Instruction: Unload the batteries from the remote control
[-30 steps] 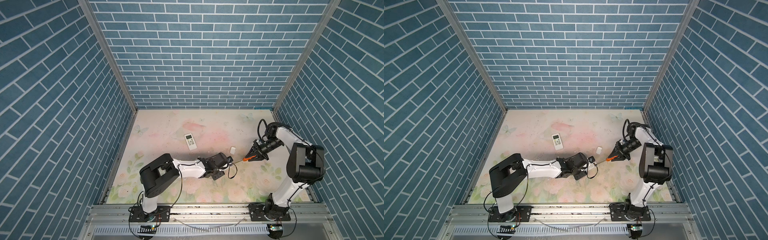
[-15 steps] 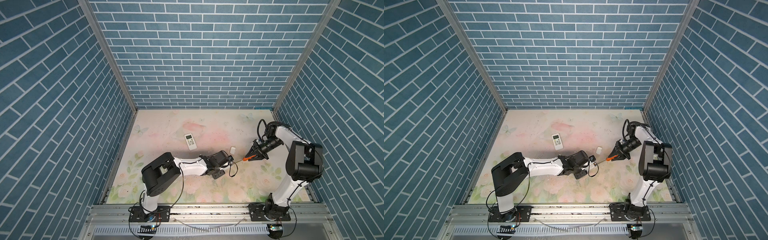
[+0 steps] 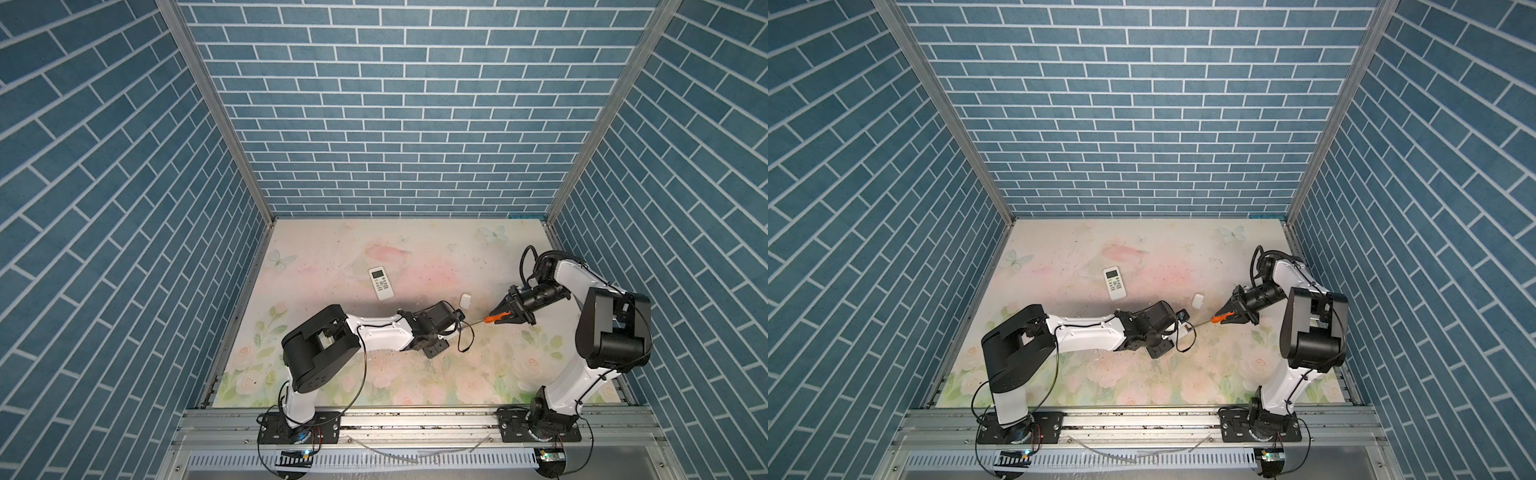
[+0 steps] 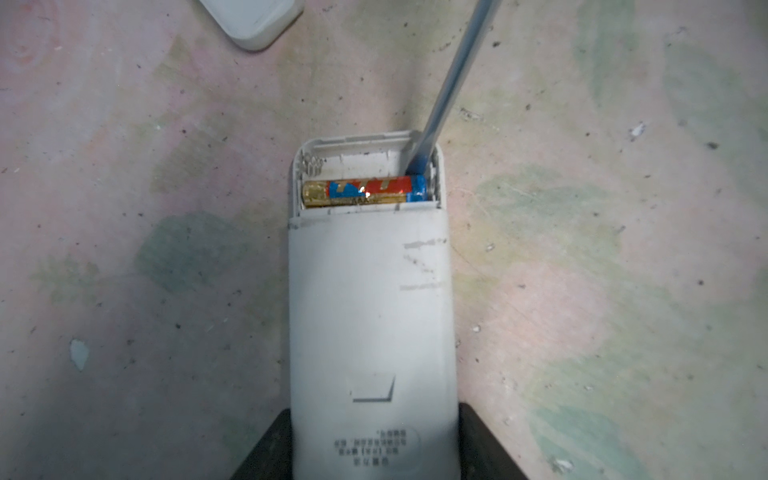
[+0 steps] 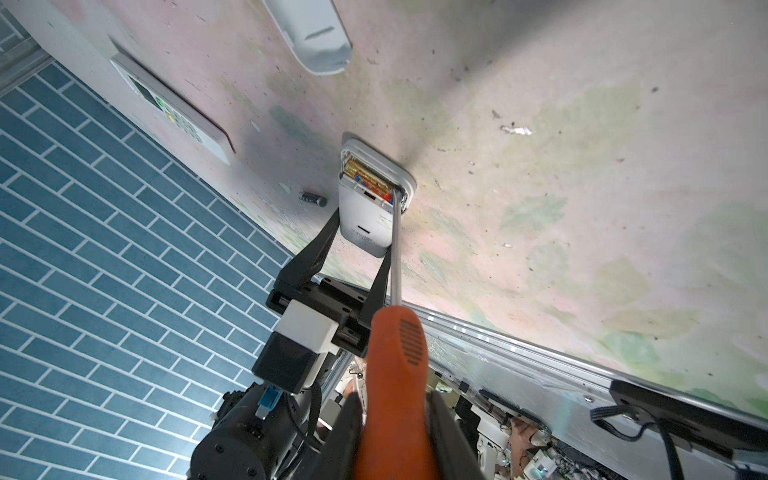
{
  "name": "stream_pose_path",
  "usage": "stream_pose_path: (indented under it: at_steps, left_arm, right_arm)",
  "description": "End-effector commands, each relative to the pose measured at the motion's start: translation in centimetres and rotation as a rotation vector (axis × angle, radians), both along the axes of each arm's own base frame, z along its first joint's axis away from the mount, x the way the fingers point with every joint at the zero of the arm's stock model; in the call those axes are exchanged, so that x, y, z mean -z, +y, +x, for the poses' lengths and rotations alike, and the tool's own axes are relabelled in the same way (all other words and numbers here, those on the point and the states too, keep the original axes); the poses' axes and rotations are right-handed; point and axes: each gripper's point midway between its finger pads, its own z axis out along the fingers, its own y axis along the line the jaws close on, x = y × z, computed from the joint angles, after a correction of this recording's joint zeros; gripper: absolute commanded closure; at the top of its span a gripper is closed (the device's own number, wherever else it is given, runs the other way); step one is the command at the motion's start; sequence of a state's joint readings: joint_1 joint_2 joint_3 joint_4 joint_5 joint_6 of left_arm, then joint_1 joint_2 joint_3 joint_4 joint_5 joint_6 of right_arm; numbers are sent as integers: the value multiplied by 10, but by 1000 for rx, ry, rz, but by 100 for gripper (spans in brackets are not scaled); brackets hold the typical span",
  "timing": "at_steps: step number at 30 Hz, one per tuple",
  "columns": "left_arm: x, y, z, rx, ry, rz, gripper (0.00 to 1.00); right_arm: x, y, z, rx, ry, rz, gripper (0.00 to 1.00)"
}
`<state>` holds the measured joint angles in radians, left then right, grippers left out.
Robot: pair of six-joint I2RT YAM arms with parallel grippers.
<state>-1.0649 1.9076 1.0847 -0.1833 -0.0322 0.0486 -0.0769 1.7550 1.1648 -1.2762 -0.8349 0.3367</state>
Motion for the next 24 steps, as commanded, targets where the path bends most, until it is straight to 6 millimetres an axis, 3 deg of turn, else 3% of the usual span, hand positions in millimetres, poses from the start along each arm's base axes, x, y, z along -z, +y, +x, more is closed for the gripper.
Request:
stream_pose_path:
  at_steps: [1, 24]
  left_arm:
    - [107, 75, -68, 148, 229, 332, 62]
    - [113, 76, -68, 135, 176, 353, 62]
  right_arm:
    - [24, 25, -9, -54, 40, 30, 100]
    - [11, 43, -19, 116, 116, 178, 100]
